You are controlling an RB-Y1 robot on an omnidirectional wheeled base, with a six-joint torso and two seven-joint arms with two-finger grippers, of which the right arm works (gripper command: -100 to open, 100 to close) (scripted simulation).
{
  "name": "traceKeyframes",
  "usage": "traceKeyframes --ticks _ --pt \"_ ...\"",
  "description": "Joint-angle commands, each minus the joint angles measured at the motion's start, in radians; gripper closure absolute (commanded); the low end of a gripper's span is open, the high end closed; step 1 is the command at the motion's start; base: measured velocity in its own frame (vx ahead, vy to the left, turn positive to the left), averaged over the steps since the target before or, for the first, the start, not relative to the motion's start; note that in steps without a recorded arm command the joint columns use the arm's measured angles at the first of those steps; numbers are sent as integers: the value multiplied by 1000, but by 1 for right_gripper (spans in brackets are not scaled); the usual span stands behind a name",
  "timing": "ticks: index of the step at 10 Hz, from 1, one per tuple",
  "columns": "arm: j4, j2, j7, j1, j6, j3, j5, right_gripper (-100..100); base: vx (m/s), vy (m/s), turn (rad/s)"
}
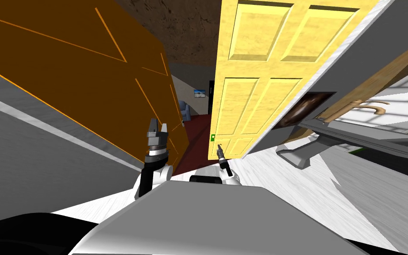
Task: Push the door open
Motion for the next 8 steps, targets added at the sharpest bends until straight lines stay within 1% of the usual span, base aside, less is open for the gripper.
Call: traceKeyframes --ticks 1,3,5,8 --pt "2 -14 1 0 -4 -3 -1 -100 95 26 27" --pt "4 -21 2 0 -6 -5 -2 -100 167 12 21" --pt "6 -27 3 0 -11 -8 -4 -100 187 47 20" --pt "10 -24 5 0 -17 -14 -6 -100 213 27 28"
